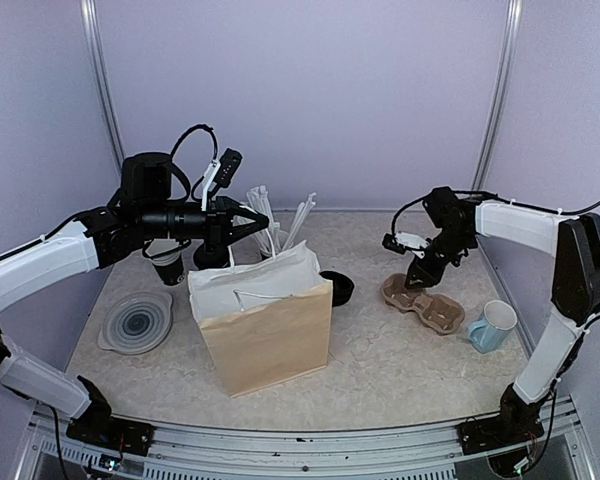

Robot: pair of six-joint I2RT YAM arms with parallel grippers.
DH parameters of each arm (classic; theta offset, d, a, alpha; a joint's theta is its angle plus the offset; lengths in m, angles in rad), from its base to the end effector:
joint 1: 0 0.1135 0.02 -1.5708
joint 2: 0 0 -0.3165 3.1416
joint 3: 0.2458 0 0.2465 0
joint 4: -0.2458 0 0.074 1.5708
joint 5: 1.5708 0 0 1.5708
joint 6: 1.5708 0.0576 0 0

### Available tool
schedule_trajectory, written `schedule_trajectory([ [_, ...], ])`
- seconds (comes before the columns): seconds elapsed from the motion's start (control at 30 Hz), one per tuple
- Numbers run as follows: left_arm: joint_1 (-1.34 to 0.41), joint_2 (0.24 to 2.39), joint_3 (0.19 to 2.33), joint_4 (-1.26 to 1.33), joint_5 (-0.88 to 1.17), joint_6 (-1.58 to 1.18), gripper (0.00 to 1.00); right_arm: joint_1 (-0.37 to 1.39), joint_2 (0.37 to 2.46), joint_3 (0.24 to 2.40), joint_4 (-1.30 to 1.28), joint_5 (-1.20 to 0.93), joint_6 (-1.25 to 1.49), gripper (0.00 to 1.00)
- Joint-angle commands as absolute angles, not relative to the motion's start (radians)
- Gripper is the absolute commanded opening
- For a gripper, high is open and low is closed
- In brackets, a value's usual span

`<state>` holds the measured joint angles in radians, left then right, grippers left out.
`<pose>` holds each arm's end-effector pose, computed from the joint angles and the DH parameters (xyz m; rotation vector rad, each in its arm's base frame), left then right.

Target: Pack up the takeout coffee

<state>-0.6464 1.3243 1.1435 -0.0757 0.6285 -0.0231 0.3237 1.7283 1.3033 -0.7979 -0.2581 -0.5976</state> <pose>0.2234 -0.2110 0.4059 1.0070 1.6156 -1.0349 0.3332 0.1273 0.2602 -1.2782 2.4346 0.2874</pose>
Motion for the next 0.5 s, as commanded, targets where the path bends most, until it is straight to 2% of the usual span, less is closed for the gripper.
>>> schedule_trajectory([
  [0.0, -0.640, 1.327, 1.143, -0.077, 0.634, -0.025, 0.00, 0.275, 1.749, 1.334, -0.922, -0.209, -0.575, 0.33],
  [0.2, -0.641, 1.324, 1.140, -0.074, 0.637, -0.028, 0.00, 0.251, 1.781, 1.345, -0.978, -0.209, -0.569, 0.41],
  [0.47, -0.640, 1.323, 1.138, -0.075, 0.636, -0.030, 0.00, 0.249, 1.826, 1.353, -0.977, -0.224, -0.558, 0.41],
])
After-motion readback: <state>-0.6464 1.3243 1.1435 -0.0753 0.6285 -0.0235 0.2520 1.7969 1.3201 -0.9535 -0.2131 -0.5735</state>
